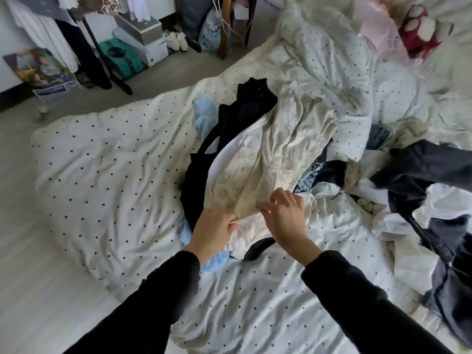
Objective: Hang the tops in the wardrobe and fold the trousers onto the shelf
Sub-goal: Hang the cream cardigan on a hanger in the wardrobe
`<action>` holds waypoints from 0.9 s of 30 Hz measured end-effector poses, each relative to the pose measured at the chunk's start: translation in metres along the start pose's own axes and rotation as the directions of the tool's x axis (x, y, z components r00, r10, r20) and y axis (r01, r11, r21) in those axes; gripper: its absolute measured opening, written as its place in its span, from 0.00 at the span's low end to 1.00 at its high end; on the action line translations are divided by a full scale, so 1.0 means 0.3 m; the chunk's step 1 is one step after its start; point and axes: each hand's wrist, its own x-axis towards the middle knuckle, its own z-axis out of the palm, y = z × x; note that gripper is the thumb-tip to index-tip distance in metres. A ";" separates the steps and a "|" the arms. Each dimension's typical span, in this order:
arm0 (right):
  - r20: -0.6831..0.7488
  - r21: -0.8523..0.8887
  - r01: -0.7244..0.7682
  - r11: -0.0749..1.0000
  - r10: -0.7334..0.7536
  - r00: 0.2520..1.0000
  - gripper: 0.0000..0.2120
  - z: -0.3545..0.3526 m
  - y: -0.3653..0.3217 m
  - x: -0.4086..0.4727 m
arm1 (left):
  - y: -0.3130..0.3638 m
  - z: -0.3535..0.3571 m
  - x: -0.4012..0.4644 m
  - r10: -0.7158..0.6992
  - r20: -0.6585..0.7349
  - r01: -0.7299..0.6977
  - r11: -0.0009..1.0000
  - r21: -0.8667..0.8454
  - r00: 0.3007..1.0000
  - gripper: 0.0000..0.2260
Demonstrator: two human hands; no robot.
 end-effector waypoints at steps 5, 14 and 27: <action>0.273 0.277 -0.550 0.788 0.484 0.831 0.10 -0.101 0.065 -0.015 | 0.141 -0.016 -0.030 0.136 0.066 -0.140 0.989 0.047 0.988 0.28; 0.451 0.480 -0.724 0.496 0.568 0.689 0.16 -0.285 0.104 -0.081 | 0.423 -0.048 -0.155 0.137 0.270 -0.165 0.983 0.082 0.953 0.20; -0.060 -0.042 0.152 0.988 -0.154 0.986 0.08 -1.010 0.255 -0.181 | 0.931 -0.430 -0.031 0.407 -0.077 -0.396 0.910 0.124 0.910 0.26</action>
